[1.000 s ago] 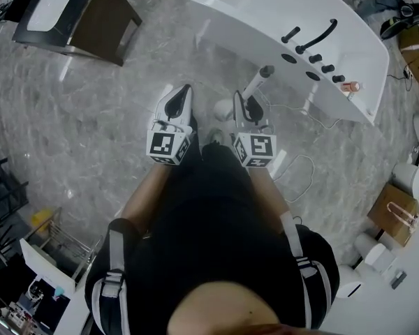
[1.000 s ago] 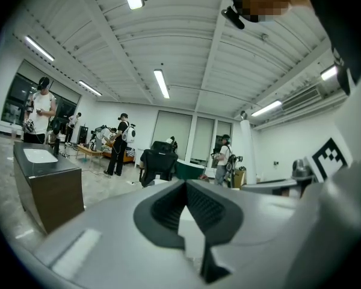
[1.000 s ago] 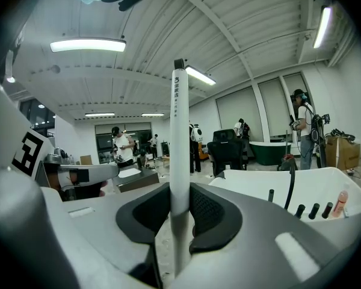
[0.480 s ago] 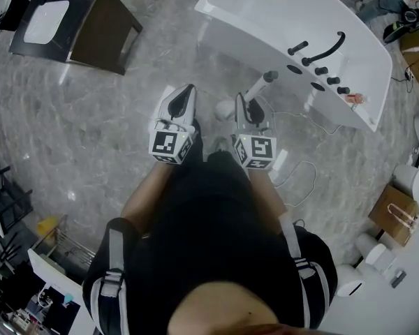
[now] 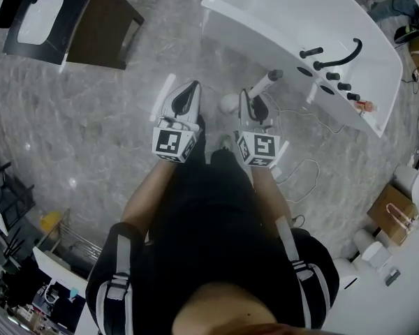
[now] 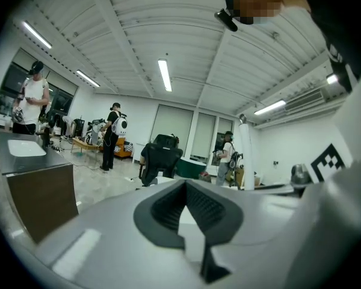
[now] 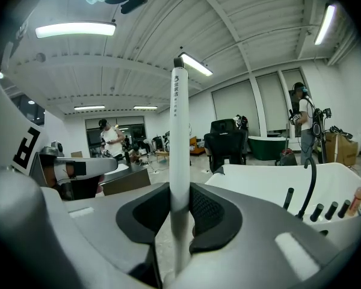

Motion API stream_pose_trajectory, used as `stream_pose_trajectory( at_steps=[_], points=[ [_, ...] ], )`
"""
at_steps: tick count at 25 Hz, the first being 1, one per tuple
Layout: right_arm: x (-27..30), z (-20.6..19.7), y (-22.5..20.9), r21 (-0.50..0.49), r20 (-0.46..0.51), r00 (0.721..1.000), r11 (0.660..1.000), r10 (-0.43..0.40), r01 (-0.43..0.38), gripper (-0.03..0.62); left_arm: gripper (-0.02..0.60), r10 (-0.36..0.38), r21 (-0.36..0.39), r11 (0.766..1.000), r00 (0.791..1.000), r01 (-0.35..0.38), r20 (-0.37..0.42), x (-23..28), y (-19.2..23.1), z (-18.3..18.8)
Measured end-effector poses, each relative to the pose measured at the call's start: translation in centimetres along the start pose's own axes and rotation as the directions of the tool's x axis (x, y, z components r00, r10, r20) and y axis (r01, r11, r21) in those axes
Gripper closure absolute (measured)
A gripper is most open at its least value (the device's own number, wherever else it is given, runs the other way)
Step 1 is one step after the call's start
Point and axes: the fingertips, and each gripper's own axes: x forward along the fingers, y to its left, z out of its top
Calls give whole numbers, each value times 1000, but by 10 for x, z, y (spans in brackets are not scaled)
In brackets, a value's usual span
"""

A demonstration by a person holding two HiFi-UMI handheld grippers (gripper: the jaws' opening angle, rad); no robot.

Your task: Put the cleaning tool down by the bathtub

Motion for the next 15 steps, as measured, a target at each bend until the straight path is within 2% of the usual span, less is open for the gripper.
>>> stream_pose_trajectory(
  at_steps=[15],
  points=[
    [92,-62,-19,39,-67,996,998,-55,58,502,574,5,-44,999,998,-8,-69,72,62,-66]
  ],
)
